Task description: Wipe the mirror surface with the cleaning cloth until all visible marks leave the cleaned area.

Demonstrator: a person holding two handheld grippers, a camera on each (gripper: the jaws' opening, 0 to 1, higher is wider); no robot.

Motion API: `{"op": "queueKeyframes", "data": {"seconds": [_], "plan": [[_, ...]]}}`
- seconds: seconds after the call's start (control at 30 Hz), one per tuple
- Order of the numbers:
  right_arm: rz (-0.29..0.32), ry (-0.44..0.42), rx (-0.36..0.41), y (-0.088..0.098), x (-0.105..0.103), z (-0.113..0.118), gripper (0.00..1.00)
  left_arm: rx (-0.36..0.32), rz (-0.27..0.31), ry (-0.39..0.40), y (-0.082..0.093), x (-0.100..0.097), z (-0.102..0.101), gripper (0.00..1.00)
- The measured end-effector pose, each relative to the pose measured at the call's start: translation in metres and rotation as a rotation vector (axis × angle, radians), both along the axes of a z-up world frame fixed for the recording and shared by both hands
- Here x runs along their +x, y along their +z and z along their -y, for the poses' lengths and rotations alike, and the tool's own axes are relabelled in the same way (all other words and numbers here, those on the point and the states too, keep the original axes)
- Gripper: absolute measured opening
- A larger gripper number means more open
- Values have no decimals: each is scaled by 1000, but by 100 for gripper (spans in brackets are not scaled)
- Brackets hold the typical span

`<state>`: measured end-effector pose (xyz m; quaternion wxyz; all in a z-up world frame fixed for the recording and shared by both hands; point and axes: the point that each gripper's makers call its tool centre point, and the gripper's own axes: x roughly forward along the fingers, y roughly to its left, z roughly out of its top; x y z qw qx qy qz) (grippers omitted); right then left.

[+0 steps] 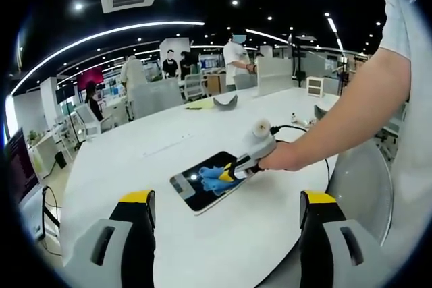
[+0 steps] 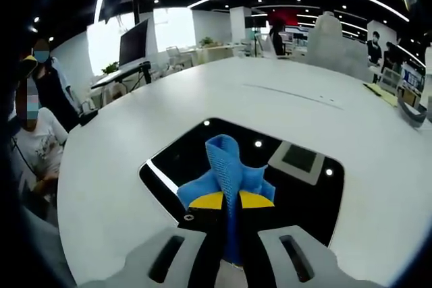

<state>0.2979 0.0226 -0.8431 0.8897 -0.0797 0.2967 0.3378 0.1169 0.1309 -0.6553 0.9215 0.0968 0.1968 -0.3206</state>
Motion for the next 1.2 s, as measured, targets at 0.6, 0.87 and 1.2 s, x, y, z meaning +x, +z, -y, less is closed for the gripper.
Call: {"op": "queueKeyframes", "data": {"seconds": [0.6,0.87,1.2], "plan": [[2,-14,-4,1,-1,13,1,8,5,-7,1,-1,3,89],[0,-29,-3,0,-2,19,1,11,2,-6,0,-2,1,89],[1,-48,-11,0,-4,34,1,17,7,-13,2,-4,4,89]]}}
